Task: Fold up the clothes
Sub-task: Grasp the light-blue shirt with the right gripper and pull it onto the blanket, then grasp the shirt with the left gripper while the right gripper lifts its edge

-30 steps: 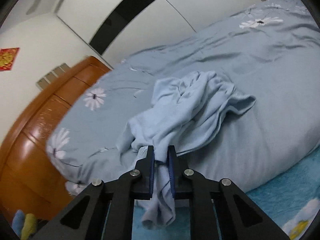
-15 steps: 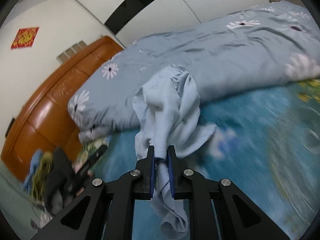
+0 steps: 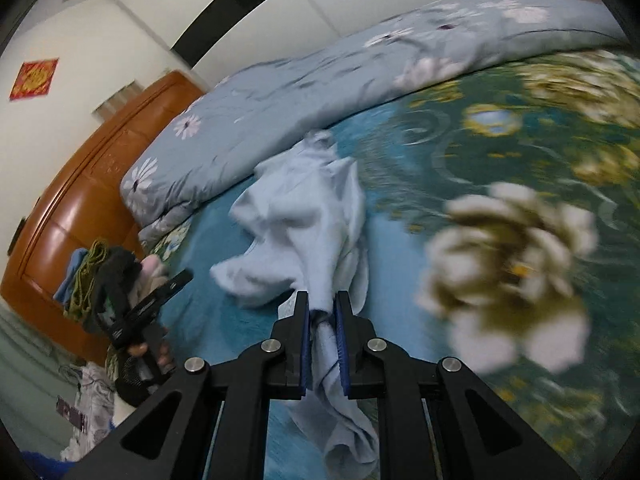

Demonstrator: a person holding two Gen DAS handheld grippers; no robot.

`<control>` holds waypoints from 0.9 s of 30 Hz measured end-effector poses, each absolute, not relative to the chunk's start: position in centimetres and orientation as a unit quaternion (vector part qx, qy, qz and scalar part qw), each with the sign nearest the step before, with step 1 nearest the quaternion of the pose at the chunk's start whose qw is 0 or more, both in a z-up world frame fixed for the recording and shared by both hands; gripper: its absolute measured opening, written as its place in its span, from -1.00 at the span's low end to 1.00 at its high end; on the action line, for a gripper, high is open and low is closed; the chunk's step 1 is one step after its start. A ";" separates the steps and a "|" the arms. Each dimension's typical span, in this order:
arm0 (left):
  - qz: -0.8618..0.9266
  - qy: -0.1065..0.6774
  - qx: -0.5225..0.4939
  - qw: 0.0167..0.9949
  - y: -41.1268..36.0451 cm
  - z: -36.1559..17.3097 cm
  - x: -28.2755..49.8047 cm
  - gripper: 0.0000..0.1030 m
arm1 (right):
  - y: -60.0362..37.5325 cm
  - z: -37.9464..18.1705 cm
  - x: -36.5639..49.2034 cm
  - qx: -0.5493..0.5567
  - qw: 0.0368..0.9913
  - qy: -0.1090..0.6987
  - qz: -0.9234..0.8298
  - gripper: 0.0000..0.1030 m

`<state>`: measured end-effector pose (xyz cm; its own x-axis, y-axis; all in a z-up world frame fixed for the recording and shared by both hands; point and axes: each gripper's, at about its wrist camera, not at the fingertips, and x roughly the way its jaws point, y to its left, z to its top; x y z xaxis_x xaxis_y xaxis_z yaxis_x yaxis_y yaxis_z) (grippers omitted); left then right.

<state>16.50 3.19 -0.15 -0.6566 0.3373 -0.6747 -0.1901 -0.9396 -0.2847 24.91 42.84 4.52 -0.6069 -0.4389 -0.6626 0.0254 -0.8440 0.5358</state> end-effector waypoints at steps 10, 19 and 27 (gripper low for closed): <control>0.869 -0.123 -0.419 0.233 9.4 0.6 18.2 1.00 | 44.5 3.3 26.6 0.431 0.119 -0.220 -0.867 -0.69; 0.841 -0.169 -0.460 0.228 11.7 -2.1 17.1 0.98 | 43.0 4.2 31.0 0.412 0.121 -0.135 -0.893 -0.26; 0.836 -0.184 -0.476 0.202 12.1 -2.4 16.0 0.38 | 38.6 -0.3 30.1 0.441 0.147 -0.108 -0.879 -0.18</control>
<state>15.97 12.12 -2.37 -0.4664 0.5121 -0.7213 -0.1619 -0.8510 -0.4995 30.08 38.63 -0.29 -0.5681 -0.3529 -0.7434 0.1626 -0.9337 0.3190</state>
